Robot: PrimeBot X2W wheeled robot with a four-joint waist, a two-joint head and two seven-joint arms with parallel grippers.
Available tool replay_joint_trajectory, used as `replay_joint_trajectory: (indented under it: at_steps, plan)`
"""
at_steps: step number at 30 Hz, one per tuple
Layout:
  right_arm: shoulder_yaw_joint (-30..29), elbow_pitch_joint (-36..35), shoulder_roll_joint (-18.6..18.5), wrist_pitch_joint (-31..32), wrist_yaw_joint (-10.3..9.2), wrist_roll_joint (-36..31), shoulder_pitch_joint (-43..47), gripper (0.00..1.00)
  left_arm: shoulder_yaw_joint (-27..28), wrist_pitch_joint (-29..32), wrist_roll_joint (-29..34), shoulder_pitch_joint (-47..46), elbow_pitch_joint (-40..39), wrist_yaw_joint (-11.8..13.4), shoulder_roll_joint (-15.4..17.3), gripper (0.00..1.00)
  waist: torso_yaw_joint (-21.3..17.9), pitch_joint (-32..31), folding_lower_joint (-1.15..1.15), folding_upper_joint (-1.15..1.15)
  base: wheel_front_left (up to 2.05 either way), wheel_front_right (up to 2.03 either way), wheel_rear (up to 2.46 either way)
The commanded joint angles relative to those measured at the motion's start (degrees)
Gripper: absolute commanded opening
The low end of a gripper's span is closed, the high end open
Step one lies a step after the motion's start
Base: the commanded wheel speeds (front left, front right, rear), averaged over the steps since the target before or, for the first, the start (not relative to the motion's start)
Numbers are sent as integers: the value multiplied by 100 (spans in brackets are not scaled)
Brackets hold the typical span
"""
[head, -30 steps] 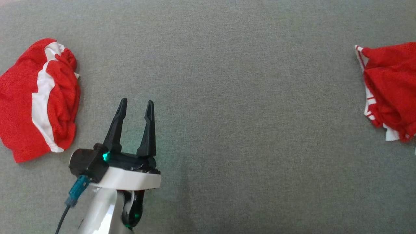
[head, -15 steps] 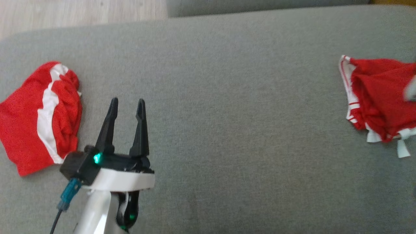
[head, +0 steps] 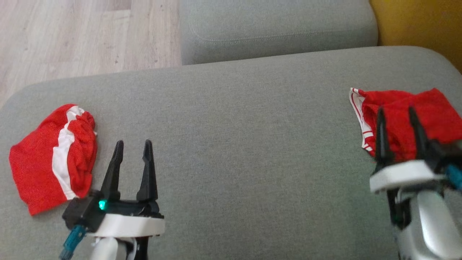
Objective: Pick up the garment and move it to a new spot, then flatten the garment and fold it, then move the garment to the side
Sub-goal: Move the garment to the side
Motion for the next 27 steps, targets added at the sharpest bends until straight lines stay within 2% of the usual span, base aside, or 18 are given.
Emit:
replay_joint_trajectory:
  at_steps: [1, 7, 11, 27]
  plan:
    - [149, -314, 47, -60, -5, 26, 12, 100, 243, -54, -38, -124, -156, 23, 18, 100, 19, -22, 2, 0, 0, 0, 0]
    - [96, -851, 135, -61, -5, 276, 805, 100, 252, -54, -35, 96, -13, 13, 18, 100, 50, -59, 2, 0, 0, 0, 0]
    - [262, -1009, 139, -61, -5, 488, 1095, 100, 352, -54, -62, 215, -45, 56, 18, 100, 42, -60, 2, 0, 0, 0, 0]
    - [394, -1061, 141, -61, -5, 545, 1206, 100, 343, -54, 33, 265, -158, 25, 18, 100, 74, -82, 2, 0, 0, 0, 0]
